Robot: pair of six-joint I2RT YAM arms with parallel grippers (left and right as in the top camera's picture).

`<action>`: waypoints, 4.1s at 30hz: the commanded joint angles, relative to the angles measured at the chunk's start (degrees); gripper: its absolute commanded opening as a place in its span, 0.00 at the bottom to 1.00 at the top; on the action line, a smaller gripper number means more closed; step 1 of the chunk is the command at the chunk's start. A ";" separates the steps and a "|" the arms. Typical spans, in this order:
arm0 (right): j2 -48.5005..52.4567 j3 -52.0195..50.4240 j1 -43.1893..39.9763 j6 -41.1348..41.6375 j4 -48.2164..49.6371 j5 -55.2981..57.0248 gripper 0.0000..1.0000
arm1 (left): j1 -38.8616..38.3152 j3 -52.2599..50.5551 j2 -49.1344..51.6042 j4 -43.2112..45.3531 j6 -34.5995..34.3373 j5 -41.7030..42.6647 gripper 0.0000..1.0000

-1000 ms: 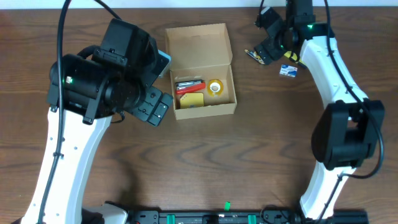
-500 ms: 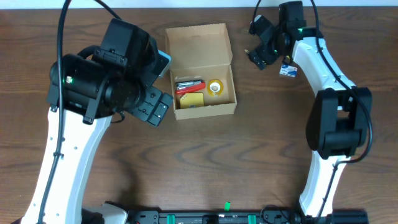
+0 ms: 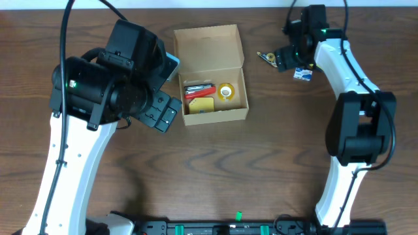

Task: Pack container
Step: 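Move the right gripper back right toward the staples box, then descend and grasp the blue-white staples box with the right gripper, then carry the staples box left and lower it into the box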

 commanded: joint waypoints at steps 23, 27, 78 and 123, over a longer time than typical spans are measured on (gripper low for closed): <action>2.23 -0.79 -2.54 21.31 -1.84 5.90 0.93 | 0.07 0.92 -0.57 -1.44 0.39 -0.26 0.95; 3.74 -0.81 -3.23 22.45 -2.62 3.26 0.91 | 0.07 0.92 -0.57 -1.42 0.39 -0.26 0.95; 8.17 -0.81 -3.23 25.83 -1.44 6.75 0.54 | 0.07 0.92 -0.57 -1.42 0.39 -0.26 0.95; -16.48 3.43 24.17 30.58 -22.64 -0.11 0.41 | 0.07 0.92 -0.57 -1.42 0.39 -0.24 0.95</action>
